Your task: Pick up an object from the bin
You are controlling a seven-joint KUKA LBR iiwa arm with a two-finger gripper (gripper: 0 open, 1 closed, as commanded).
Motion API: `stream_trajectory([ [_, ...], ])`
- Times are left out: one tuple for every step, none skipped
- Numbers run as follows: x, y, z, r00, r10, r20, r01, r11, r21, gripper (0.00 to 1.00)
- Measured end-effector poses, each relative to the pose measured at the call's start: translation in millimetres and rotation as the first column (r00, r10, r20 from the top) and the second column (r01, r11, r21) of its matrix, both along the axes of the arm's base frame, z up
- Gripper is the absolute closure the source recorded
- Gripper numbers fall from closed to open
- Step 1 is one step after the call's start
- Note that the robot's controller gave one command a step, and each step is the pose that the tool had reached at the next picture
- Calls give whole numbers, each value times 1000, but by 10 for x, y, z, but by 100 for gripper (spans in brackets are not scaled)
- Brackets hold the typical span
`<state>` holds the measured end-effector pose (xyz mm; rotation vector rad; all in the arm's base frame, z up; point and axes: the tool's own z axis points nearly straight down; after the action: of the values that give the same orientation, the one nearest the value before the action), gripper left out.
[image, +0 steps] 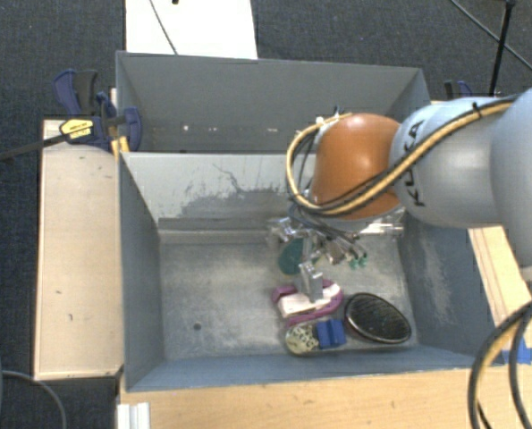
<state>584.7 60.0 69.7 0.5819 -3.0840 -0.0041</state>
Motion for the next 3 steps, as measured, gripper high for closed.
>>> stream_trajectory([
  [-31, -78, 325, 998, 57, 11, -57, 998, -1, 0],
  [1, -68, 310, 995, 102, 13, -102, 995, -1, 0],
  [82, -59, 21, 944, 330, 11, -330, 944, -2, 0],
])
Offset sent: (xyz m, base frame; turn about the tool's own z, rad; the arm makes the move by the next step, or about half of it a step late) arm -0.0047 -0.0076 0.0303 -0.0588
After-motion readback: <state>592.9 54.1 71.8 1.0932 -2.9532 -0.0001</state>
